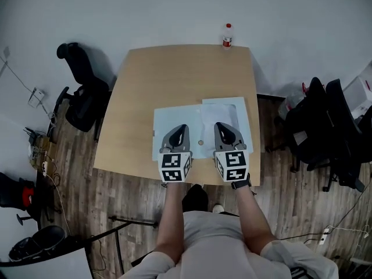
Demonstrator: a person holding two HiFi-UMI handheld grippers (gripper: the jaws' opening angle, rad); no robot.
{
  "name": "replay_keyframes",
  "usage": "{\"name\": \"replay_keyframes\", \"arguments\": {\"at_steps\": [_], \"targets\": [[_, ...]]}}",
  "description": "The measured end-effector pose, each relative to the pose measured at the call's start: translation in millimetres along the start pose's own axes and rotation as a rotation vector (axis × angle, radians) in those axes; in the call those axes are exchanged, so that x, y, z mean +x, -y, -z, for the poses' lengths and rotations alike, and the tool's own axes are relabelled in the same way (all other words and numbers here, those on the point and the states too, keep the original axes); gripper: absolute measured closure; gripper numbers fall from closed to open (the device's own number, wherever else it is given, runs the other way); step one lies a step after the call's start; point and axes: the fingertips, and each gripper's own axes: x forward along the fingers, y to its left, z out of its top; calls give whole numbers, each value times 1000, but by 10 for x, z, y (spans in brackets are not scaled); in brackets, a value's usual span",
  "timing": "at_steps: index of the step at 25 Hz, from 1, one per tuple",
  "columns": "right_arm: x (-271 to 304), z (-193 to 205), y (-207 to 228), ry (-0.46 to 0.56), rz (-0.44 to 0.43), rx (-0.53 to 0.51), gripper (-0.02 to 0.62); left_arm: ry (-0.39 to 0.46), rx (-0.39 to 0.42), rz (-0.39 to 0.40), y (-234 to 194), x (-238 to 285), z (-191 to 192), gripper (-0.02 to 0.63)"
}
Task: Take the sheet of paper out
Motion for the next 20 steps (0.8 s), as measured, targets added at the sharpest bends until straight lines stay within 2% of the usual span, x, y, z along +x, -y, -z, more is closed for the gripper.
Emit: {"name": "replay_keyframes", "arguments": {"at_steps": [10,20], "targets": [[502,518,214,-159,-42,55,583,-186,-135,108,-67,662,655,597],[743,1023,307,-285,-51,96,583,-343,-239,179,-31,1008,1324,597]]}}
